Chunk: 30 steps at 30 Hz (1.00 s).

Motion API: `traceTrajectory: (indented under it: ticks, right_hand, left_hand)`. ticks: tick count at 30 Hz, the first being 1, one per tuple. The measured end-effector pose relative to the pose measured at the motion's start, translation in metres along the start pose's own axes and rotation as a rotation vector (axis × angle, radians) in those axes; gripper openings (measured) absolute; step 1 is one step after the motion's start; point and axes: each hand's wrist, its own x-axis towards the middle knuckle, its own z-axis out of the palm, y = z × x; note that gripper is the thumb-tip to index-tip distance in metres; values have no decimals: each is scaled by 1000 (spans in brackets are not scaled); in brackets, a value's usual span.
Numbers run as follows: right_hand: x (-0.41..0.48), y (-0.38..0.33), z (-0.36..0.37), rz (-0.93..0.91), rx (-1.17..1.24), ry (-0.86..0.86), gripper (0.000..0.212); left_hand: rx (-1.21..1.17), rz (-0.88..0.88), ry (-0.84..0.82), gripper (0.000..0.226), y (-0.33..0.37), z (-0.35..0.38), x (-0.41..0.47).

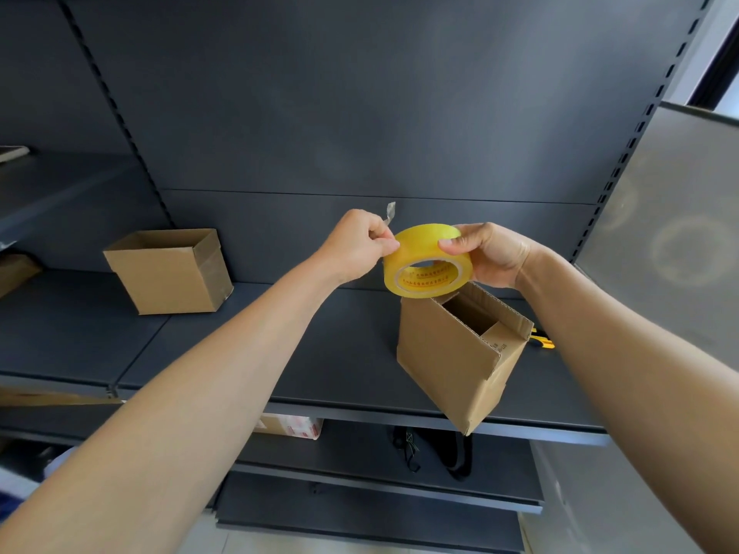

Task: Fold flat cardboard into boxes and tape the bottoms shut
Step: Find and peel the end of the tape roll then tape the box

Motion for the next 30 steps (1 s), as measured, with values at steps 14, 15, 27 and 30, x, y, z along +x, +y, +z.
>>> traceTrajectory:
  ticks: [14, 15, 27, 30]
  right_hand:
    - [3, -13, 5, -92, -45, 76, 43]
    - [3, -14, 6, -106, -59, 84, 44]
    - [4, -8, 9, -86, -57, 39, 52]
    - [3, -8, 11, -78, -48, 20, 45]
  left_hand:
    - [-176, 8, 183, 26, -7, -1, -2]
    - [-146, 20, 208, 26, -7, 1, -3]
    - [190, 175, 215, 14, -9, 2, -10]
    - [273, 255, 175, 15, -8, -1, -9]
